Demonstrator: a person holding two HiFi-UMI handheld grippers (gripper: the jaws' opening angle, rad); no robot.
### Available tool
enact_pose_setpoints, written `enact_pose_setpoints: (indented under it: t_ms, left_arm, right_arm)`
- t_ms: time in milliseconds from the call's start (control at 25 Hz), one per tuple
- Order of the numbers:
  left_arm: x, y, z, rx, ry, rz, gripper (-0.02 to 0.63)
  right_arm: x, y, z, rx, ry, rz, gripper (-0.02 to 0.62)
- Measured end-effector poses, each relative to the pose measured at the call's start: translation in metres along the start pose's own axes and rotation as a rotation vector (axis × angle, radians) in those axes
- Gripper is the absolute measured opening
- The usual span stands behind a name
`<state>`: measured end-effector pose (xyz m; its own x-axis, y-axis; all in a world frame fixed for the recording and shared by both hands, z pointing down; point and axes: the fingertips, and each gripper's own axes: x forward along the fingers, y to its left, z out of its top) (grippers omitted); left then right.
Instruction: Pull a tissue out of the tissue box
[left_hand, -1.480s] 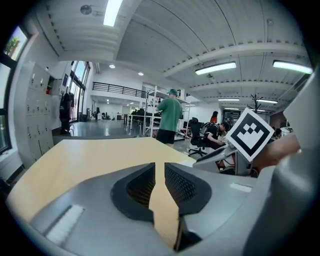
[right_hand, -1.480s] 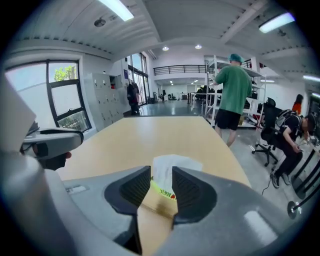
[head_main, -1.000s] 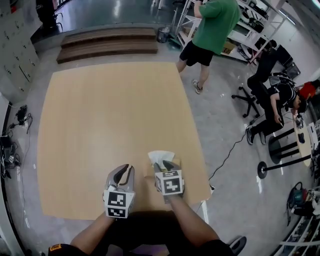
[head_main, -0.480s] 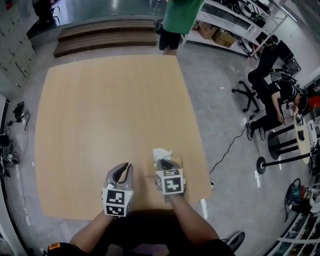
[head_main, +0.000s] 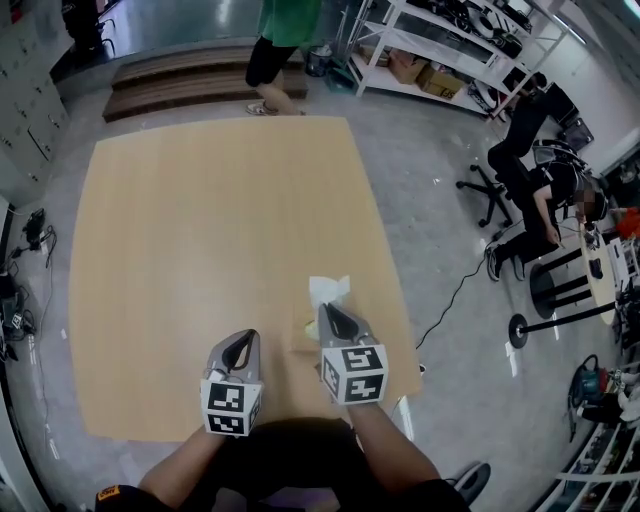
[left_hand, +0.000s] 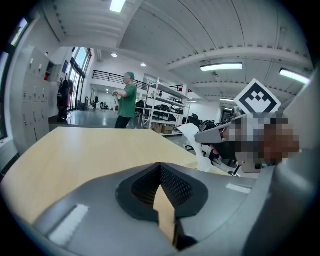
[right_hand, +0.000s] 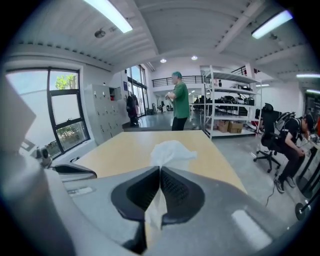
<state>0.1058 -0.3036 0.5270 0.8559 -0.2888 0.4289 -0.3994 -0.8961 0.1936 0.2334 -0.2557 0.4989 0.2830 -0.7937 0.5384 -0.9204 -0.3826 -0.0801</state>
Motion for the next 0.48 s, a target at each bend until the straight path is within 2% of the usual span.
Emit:
enact_pose_setpoints:
  t_ms: [160, 480]
  left_arm:
    - [-0.012, 0.005, 0.001, -0.008, -0.015, 0.002, 0.018]
    - [-0.049, 0.016, -0.014, -0.009, -0.029, 0.0, 0.018]
  right_arm:
    - [-0.013, 0.029, 0.003, -0.026, -0.057, 0.044, 0.0]
    - [-0.034, 0.082, -0.031, -0.035, -0.046, 0.077, 0.0]
